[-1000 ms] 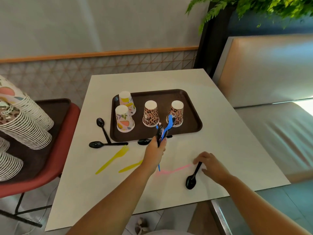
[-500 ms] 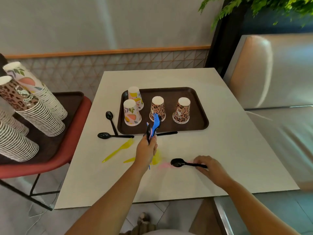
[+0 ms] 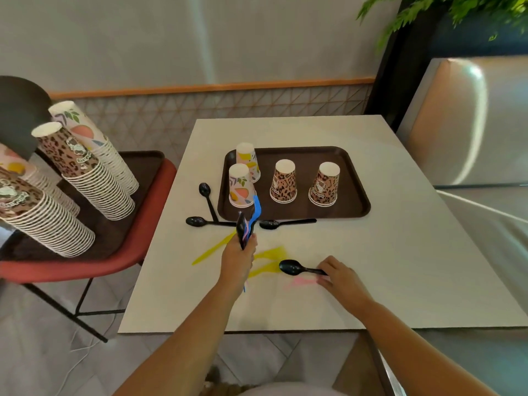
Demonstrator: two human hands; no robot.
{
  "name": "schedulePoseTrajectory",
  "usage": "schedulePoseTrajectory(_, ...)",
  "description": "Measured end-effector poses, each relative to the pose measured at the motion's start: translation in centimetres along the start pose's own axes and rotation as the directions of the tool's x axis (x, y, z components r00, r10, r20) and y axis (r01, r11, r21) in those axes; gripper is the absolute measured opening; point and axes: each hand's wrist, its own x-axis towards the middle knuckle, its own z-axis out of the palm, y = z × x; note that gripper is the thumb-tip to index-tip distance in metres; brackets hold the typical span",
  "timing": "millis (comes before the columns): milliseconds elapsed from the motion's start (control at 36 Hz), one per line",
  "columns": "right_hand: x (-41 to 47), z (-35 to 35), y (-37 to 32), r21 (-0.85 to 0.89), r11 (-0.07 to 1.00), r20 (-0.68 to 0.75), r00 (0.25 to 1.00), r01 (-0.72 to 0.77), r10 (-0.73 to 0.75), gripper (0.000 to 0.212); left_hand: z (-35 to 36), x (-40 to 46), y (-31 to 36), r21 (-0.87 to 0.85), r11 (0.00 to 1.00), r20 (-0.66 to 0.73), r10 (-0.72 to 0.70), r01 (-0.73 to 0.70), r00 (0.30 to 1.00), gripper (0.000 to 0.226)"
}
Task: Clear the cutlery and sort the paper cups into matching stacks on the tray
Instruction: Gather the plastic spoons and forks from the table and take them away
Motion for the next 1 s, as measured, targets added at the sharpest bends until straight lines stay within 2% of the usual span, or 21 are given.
schedulePoseTrajectory(83,-0.2,0.1,0.6,-0.094,0.994,-0.049,0.997,-0.056,0.051,0.023,-0.7,0.5,0.0,-0.007,1.000,0.009,0.003,-0.003,1.000,0.020)
schedulePoseTrajectory(167,0.0,-0.4,0.1,-0.084,0.972,-0.107,0.972,-0.218,0.209,0.024,-1.5,1.1,0.2,-0.007,1.000,0.046,0.018,-0.017,0.999,0.017)
schedulePoseTrajectory(278,1.1,-1.0,-3.9,0.210,0.917,-0.205,0.902,-0.340,0.381,0.016,-2.6,1.7,0.2,0.007,1.000,0.100,0.026,-0.027,0.995,0.021)
schedulePoseTrajectory(333,2.2,-0.8,-6.8,0.369,0.869,-0.212,0.880,-0.331,0.425,0.015,-2.8,1.9,0.3,0.016,0.999,0.122,0.034,-0.036,0.992,0.026)
schedulePoseTrajectory(417,4.0,-0.1,-11.7,0.538,0.790,-0.151,0.888,-0.295,0.435,0.015,-3.3,2.6,0.4,0.010,1.000,0.160,0.025,-0.027,0.987,0.033)
schedulePoseTrajectory(528,5.7,1.1,-17.2,0.620,0.719,-0.053,0.898,-0.314,0.437,0.018,-3.3,3.3,0.3,-0.015,1.000,0.227,-0.008,0.012,0.974,0.030)
schedulePoseTrajectory(667,7.3,2.3,-20.9,0.719,0.598,-0.005,0.858,-0.355,0.514,0.023,-4.1,4.8,-0.2,-0.071,0.989,0.233,-0.113,0.133,0.966,0.050)
schedulePoseTrajectory(778,7.7,2.8,-22.5,0.619,0.697,-0.073,0.857,-0.362,0.511,0.012,-5.0,6.3,-0.3,-0.049,0.975,0.266,-0.198,0.219,0.943,0.035)
schedulePoseTrajectory(833,7.8,3.2,-23.1,0.576,0.734,-0.110,0.855,-0.360,0.506,0.016,-5.4,6.7,-0.1,-0.034,0.974,0.287,-0.204,0.223,0.936,0.025)
schedulePoseTrajectory(1000,8.3,4.1,-24.1,0.562,0.746,-0.165,0.835,-0.358,0.525,0.016,-6.3,8.1,0.2,0.088,0.985,0.323,-0.168,0.148,0.931,0.017)
